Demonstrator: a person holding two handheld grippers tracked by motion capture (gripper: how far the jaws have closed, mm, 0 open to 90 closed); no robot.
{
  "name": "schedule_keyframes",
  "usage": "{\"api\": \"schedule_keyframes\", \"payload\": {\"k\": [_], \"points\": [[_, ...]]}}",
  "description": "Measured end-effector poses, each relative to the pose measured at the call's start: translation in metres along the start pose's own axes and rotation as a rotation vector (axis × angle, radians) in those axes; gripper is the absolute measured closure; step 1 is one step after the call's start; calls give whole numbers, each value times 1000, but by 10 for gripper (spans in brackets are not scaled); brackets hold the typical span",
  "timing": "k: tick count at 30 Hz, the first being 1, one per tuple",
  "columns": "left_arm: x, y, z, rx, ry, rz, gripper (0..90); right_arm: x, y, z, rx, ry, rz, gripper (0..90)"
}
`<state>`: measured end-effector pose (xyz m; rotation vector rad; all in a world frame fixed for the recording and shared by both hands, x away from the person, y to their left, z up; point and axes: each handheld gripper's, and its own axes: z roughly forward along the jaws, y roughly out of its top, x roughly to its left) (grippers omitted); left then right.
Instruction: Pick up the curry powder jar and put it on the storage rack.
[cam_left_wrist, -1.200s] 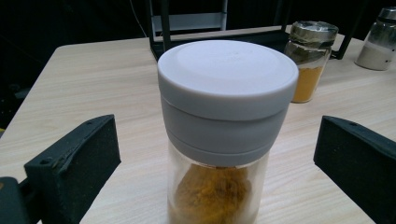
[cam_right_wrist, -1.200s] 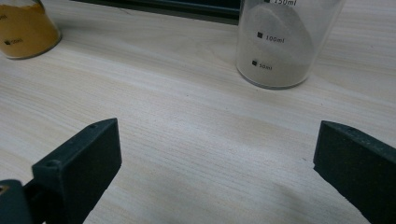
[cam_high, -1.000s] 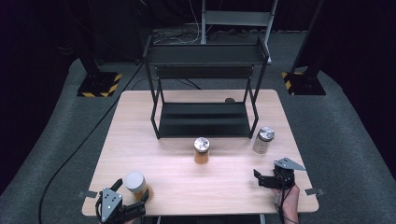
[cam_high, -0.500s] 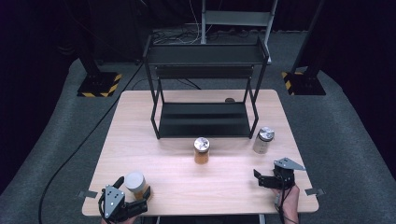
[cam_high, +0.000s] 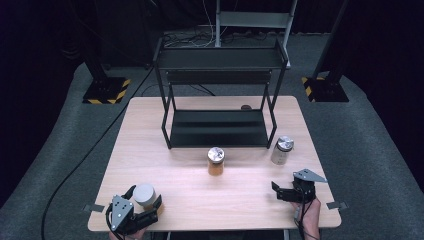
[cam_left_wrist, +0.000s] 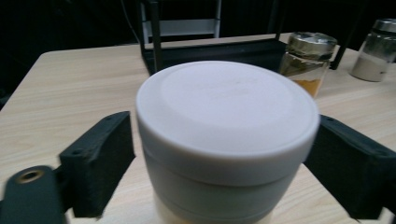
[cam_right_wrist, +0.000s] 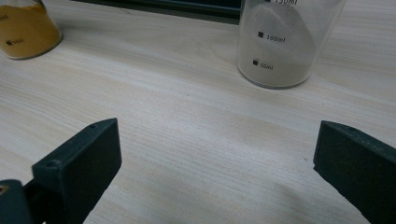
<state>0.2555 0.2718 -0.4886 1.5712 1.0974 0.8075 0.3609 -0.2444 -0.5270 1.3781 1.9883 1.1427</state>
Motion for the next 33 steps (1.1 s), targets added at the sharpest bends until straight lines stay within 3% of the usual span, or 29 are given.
{"api": "schedule_keyframes", "payload": {"k": [10, 23, 33], "points": [[1, -1, -4, -26, 6, 0, 330, 0, 0, 0, -5, -1, -1, 2], [4, -2, -4, -36, -16, 9, 336, 2, 0, 0, -4, -10, -16, 2], [7, -1, -3, -39, -21, -14, 338, 1, 0, 0, -6, -5, -16, 3]]}}
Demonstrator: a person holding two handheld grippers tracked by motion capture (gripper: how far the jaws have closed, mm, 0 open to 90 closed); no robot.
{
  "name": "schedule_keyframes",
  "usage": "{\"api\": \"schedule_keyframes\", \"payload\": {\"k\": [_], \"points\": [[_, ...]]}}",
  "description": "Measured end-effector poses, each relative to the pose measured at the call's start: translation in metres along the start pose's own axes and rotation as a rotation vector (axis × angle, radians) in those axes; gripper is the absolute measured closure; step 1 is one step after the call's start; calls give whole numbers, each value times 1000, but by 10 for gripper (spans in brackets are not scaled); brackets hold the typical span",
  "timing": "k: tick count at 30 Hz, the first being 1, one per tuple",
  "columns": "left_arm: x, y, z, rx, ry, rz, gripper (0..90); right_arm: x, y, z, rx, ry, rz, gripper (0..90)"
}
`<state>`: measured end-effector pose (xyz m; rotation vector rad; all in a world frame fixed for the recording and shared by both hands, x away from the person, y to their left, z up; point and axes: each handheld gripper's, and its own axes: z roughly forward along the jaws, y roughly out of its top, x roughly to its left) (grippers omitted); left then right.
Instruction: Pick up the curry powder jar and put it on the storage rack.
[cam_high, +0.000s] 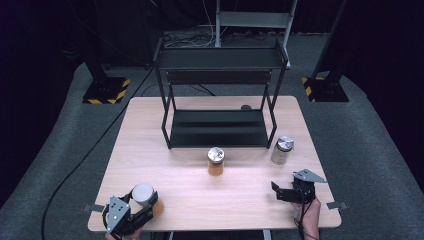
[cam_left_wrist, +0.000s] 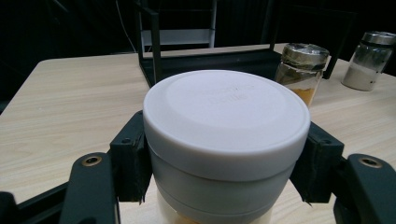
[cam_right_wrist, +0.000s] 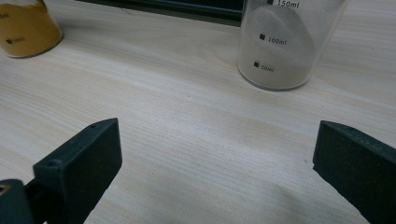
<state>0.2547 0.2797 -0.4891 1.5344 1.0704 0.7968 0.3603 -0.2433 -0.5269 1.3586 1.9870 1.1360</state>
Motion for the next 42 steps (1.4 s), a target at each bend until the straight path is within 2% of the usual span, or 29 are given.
{"api": "schedule_keyframes", "payload": {"k": [11, 24, 42], "points": [[-1, 2, 3, 11, 0, 11, 338, 0, 0, 0, 0, 3, 0, 4], [-3, 7, 5, 3, -12, 24, 338, 0, 0, 0, 2, 3, -1, 4], [-8, 23, 13, -6, -43, 56, 339, 0, 0, 1, 6, 6, 2, 4]]}}
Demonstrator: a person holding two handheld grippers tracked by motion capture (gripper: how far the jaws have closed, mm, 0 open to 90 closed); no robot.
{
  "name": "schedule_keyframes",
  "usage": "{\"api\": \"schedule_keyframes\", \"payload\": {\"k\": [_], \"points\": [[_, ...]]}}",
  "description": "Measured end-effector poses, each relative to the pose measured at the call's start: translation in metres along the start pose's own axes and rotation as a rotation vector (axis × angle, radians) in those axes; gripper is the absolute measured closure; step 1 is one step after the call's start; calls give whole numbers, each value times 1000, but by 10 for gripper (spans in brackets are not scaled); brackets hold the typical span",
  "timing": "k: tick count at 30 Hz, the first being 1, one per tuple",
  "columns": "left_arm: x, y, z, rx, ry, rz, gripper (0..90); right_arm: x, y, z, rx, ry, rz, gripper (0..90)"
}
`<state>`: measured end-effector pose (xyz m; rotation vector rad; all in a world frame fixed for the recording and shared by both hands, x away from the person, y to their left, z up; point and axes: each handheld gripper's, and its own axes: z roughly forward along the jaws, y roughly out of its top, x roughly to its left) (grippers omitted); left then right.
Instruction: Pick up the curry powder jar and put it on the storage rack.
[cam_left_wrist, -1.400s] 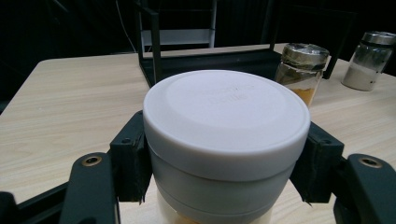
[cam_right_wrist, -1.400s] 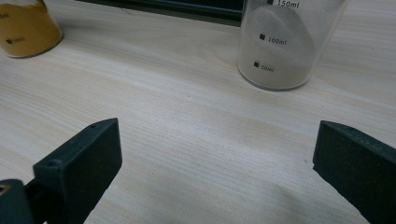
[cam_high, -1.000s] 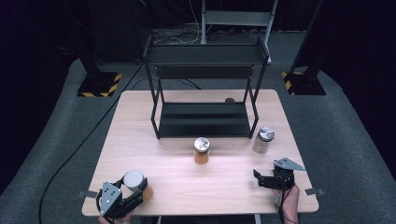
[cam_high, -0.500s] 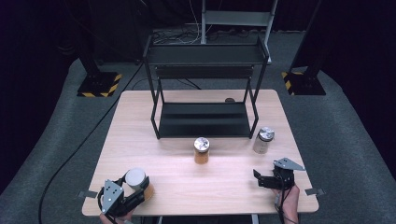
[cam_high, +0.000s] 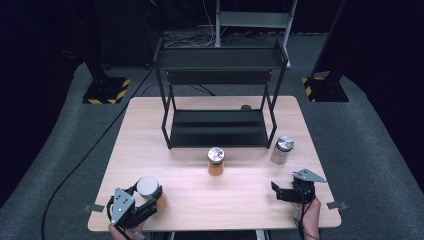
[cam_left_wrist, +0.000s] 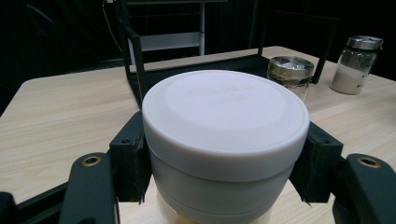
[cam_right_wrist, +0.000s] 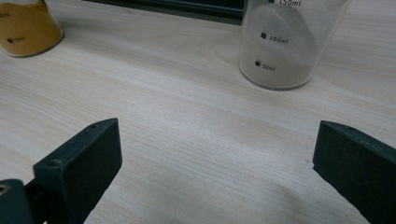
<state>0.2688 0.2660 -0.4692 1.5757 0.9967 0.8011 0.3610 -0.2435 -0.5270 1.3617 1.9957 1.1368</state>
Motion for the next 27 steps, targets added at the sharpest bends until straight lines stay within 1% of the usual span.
{"api": "schedule_keyframes", "payload": {"k": [13, 27], "points": [[-5, 8, 7, -8, -18, 15, 339, 0, 0, 0, 5, 3, -1, 4], [-6, 13, 15, 1, -32, 29, 339, 0, 0, 0, 3, 3, 0, 4]]}}
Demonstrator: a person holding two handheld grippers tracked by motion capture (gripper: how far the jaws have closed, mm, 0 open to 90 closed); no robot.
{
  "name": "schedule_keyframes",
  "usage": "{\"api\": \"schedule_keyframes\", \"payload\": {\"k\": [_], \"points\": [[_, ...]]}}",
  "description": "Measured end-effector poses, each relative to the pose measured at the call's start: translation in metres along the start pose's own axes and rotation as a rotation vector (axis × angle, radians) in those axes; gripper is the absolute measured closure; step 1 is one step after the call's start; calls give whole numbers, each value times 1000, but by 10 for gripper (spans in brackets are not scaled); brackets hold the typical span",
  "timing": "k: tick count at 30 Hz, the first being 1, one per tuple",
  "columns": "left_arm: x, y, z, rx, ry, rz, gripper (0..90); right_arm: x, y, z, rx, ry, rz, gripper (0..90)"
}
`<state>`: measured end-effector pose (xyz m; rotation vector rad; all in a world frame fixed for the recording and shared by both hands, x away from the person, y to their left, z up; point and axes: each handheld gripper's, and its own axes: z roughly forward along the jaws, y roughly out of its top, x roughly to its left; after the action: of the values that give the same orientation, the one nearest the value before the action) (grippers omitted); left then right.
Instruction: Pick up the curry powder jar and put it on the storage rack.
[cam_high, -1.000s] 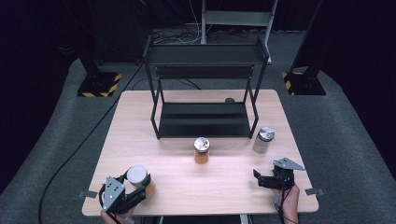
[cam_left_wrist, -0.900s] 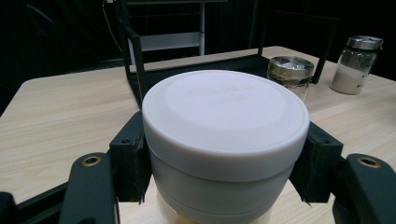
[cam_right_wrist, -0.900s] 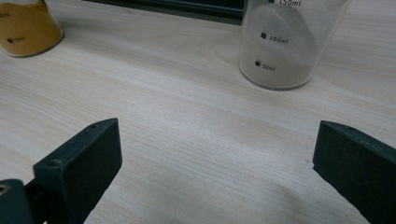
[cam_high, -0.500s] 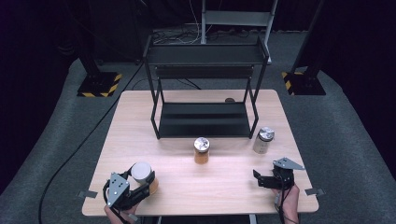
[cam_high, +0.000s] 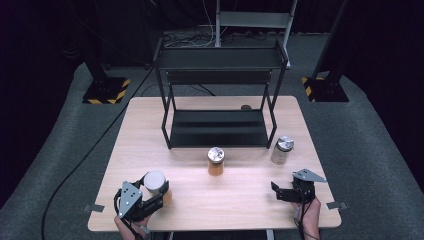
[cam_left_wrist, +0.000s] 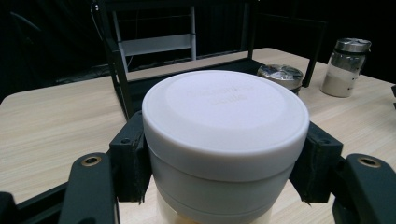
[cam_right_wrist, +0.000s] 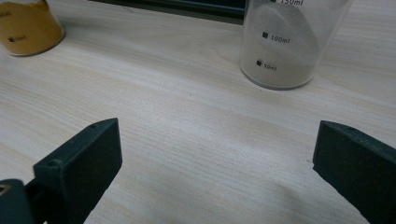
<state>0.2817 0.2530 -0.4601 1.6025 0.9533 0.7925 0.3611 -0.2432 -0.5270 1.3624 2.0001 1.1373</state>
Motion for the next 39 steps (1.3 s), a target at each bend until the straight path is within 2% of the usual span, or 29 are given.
{"api": "schedule_keyframes", "payload": {"k": [39], "points": [[0, 10, 14, 3, -19, 21, 338, -1, 0, 0, 3, 5, 2, 4]]}}
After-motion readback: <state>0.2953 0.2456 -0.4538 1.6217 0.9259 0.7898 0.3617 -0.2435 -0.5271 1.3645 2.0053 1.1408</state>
